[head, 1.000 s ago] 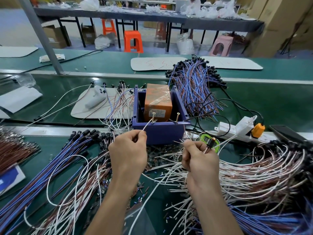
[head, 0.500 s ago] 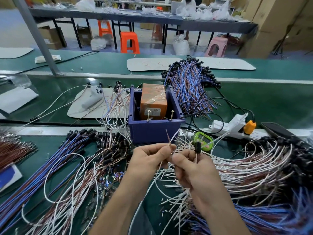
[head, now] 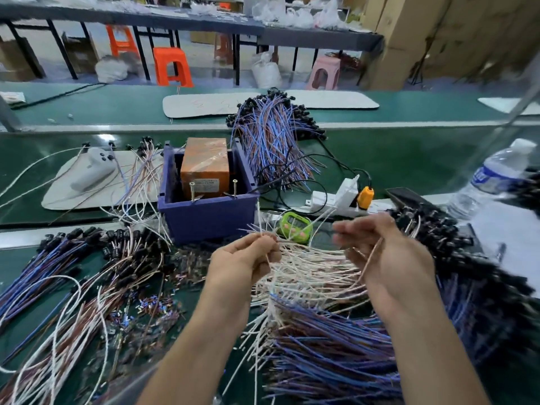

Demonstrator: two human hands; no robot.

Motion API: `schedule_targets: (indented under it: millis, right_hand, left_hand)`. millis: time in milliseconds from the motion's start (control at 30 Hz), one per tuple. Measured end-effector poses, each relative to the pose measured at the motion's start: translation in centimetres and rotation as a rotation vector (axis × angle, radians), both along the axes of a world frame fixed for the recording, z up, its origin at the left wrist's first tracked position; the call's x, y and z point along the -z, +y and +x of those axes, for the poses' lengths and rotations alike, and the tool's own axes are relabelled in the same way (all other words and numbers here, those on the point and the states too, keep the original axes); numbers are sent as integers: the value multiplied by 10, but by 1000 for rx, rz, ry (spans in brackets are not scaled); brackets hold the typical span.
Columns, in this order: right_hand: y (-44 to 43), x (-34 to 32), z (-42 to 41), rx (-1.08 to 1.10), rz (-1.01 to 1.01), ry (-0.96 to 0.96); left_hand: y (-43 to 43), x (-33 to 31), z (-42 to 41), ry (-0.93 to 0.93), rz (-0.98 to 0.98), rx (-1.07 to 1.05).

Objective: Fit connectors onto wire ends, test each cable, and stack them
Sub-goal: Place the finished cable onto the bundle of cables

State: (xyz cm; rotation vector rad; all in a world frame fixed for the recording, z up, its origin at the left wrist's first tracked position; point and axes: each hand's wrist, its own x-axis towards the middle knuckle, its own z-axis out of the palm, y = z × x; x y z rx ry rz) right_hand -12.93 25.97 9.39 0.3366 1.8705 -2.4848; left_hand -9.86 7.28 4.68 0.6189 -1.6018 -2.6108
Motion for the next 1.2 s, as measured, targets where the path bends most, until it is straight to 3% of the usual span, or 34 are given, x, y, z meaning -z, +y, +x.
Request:
schedule_targets:
  millis: [200,333,400,633,733,867,933,1000,1067,1133,1200]
  right_hand:
    - [51,0,-25,89,452,27]
    - [75,6,-45,56,1084,16]
    - [81,6,-55,49,1262,43]
    - [89,13,-81,88,1834,10]
    - [91,15,-89,69,1914,-53]
    - [92,13,-92,42,2004,-132]
    - [86,12,-88,122,2067,-65]
    - [72,15,-82,109,2083,134]
    - [53,21,-75,-129,1936,342]
    - [32,33,-71,-432,1798,374]
    - [20,52,-71,-652,1815,353]
  left_hand:
    - [19,12,-17,-113,135,-55]
    - [21,21,-21,-142,43,-78]
    - [20,27,-22,-163,-96,-115]
    - [6,31,-19,-249,-959,-30]
    - [5,29,-19,-333,-1270,1]
    - [10,25,-17,-333,-1387,11]
    - [12,25,-16,-226,-1416,-10]
    - [17,27,-14,-33,-1360,-3]
    - [27,29,-13,165,-1260,81]
    - [37,36,-17,291,-1257,262]
    - [46,43,-23,342,-1344,432]
